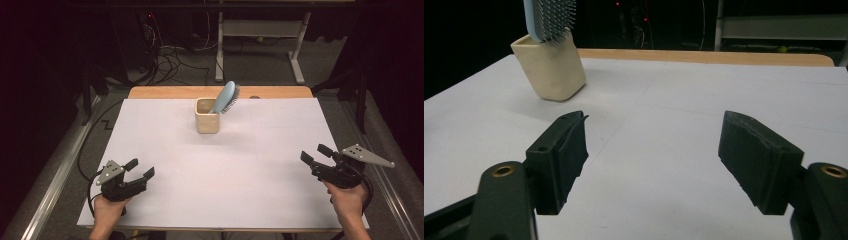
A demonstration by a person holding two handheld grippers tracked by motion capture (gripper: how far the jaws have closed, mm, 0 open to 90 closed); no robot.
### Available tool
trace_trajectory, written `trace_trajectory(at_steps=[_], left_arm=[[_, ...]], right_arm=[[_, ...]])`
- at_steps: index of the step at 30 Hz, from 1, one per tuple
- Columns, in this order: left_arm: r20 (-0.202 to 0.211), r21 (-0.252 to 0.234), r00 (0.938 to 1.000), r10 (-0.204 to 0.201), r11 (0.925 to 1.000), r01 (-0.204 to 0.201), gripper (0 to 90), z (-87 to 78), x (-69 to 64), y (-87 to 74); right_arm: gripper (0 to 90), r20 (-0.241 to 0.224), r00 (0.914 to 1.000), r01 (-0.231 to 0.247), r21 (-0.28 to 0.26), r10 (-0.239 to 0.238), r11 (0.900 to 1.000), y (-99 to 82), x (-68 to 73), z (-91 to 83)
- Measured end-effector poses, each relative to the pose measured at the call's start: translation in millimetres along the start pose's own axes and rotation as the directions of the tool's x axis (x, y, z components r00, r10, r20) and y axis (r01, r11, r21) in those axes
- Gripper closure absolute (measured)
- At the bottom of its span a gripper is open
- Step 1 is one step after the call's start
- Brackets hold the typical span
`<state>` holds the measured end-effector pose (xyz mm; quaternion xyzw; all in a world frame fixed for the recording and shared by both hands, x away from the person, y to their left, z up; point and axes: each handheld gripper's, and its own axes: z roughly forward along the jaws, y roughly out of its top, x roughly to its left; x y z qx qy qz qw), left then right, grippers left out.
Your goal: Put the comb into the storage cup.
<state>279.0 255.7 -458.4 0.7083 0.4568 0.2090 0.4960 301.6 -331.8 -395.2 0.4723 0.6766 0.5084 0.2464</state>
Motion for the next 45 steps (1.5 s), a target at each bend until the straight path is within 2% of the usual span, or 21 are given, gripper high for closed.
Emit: trace_trajectory(at_steps=[12, 21, 45], left_arm=[[0.002, 0.0, 1.0, 0.001, 1.0, -0.001, 28.0, -0.7, -0.2, 0.2], [0.004, 0.0, 1.0, 0.0, 1.0, 0.0, 28.0, -0.8, -0.3, 0.2], [-0.013, -0.011, 0.9999, -0.004, 0.9999, 0.004, 26.9, -2.7, 1.2, -0.1]], right_arm=[[27.9, 0.003, 0.9999, -0.015, -0.003, 0.015, 0.9999, -8.1, -1.5, -5.0], [28.1, 0.008, 1.0, -0.005, -0.008, 0.005, 1.0, -12.5, -1.6, -8.5], [28.2, 0.018, 0.9998, -0.012, -0.004, 0.012, 0.9999, -28.1, -1.4, -14.1]])
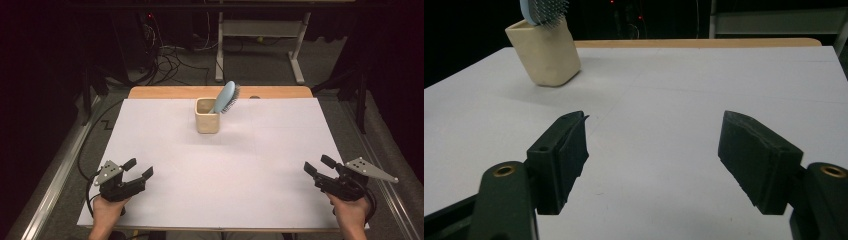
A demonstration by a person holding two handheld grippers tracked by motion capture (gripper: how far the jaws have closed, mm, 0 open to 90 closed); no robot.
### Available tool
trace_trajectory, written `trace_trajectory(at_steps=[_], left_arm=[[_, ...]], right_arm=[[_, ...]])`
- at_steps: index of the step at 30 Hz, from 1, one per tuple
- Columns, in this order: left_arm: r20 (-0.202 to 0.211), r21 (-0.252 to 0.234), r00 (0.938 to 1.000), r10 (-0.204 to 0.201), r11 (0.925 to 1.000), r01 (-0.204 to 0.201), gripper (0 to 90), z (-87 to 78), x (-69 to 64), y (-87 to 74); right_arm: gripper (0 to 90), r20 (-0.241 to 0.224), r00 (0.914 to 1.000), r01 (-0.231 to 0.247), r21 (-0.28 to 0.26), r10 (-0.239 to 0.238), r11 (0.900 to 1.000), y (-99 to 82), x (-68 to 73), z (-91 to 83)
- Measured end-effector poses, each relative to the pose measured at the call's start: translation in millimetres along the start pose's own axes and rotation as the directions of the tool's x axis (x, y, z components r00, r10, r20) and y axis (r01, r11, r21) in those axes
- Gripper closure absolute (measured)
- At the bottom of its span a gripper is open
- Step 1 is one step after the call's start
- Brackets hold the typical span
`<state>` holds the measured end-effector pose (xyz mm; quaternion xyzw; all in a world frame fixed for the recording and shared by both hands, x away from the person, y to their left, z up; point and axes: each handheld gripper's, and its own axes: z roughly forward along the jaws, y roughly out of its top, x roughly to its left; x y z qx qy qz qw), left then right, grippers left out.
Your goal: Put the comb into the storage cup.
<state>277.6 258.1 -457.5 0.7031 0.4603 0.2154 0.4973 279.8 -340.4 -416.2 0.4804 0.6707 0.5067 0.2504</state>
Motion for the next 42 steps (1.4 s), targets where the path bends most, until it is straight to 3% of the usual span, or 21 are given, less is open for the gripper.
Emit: trace_trajectory(at_steps=[42], left_arm=[[0.01, 0.007, 0.9999, 0.003, 1.0, -0.003, 26.9, 1.0, -0.6, -0.1]], right_arm=[[27.8, 0.007, 0.9999, -0.015, 0.051, 0.014, 0.9986, -26.9, -3.6, -0.1]])
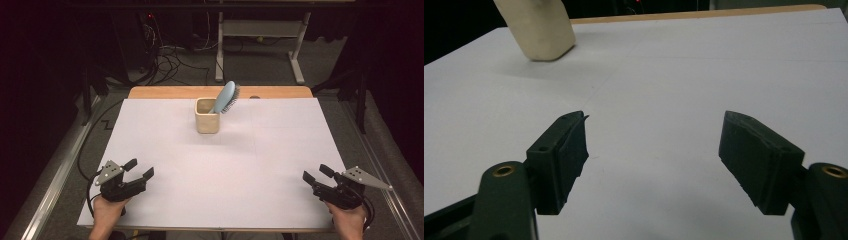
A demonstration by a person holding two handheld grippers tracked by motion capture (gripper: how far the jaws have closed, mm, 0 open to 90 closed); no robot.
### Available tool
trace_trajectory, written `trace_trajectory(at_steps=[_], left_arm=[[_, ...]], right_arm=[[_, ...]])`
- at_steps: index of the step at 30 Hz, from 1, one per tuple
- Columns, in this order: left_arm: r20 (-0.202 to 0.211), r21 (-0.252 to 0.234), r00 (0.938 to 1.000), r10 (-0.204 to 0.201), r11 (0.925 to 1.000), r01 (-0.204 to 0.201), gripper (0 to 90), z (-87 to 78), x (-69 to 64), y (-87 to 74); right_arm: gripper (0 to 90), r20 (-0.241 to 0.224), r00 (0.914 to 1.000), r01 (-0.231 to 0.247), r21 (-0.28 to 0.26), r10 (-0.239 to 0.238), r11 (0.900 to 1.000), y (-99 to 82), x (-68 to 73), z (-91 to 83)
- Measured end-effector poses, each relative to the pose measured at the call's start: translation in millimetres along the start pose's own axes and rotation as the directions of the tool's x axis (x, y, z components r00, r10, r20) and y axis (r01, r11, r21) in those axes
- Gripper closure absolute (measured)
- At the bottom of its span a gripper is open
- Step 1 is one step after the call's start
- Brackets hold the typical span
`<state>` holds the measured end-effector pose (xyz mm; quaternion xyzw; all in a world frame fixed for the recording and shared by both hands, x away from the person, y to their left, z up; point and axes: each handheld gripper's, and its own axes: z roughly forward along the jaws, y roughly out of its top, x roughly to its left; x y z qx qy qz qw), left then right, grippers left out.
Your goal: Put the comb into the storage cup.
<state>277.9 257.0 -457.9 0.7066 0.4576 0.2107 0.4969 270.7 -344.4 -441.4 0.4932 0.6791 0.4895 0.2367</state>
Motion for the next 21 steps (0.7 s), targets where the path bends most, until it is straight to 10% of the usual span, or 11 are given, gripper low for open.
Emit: trace_trajectory(at_steps=[21], left_arm=[[0.006, 0.003, 1.0, -0.001, 1.0, 0.001, 27.0, 0.7, -0.1, -0.1]], right_arm=[[26.5, 0.025, 0.9997, 0.002, 0.014, -0.002, 0.9999, -11.4, -4.0, 0.9]])
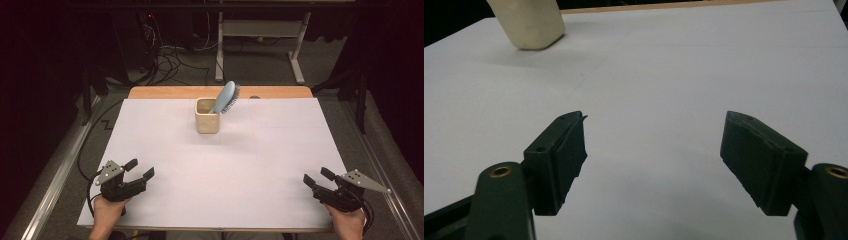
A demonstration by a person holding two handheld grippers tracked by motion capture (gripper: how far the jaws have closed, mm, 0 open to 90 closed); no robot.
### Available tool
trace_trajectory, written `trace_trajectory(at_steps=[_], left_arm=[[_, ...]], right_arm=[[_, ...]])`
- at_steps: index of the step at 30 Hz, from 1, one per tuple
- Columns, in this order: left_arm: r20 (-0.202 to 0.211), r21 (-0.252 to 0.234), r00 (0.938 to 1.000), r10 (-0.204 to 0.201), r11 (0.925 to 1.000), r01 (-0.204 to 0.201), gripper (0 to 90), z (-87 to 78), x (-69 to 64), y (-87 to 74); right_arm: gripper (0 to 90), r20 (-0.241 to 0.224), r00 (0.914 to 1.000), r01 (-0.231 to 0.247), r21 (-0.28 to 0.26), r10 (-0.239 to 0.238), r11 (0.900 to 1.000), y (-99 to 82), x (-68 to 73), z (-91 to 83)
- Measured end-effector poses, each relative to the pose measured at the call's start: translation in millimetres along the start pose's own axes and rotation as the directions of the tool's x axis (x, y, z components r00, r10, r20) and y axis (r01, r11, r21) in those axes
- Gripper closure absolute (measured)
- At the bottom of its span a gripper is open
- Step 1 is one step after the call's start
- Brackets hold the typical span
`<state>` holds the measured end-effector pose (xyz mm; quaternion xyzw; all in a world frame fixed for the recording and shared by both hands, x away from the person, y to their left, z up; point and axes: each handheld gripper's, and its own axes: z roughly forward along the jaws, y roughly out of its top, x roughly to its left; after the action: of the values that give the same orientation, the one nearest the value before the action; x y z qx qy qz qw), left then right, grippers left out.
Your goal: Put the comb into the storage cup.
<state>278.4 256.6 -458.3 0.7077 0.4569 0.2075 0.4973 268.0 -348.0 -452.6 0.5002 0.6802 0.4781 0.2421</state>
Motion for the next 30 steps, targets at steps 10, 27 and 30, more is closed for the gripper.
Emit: trace_trajectory(at_steps=[10, 27, 30], left_arm=[[0.005, 0.003, 1.0, -0.001, 1.0, 0.001, 27.0, 0.3, 0.0, -0.1], [0.01, 0.021, 0.9999, -0.003, 0.9998, 0.003, 27.1, 1.6, 0.4, -1.1], [0.01, 0.021, 0.9999, -0.006, 0.9998, 0.006, 27.2, 1.0, 0.3, -1.7]], right_arm=[[25.9, 0.01, 0.9999, -0.002, -0.002, 0.002, 1.0, -4.1, -2.2, 0.0], [24.8, 0.022, 0.9998, 0.001, -0.003, -0.001, 1.0, -10.9, -4.0, -0.3], [24.7, 0.026, 0.9996, 0.013, -0.007, -0.013, 0.9999, -11.4, -3.1, -1.4]])
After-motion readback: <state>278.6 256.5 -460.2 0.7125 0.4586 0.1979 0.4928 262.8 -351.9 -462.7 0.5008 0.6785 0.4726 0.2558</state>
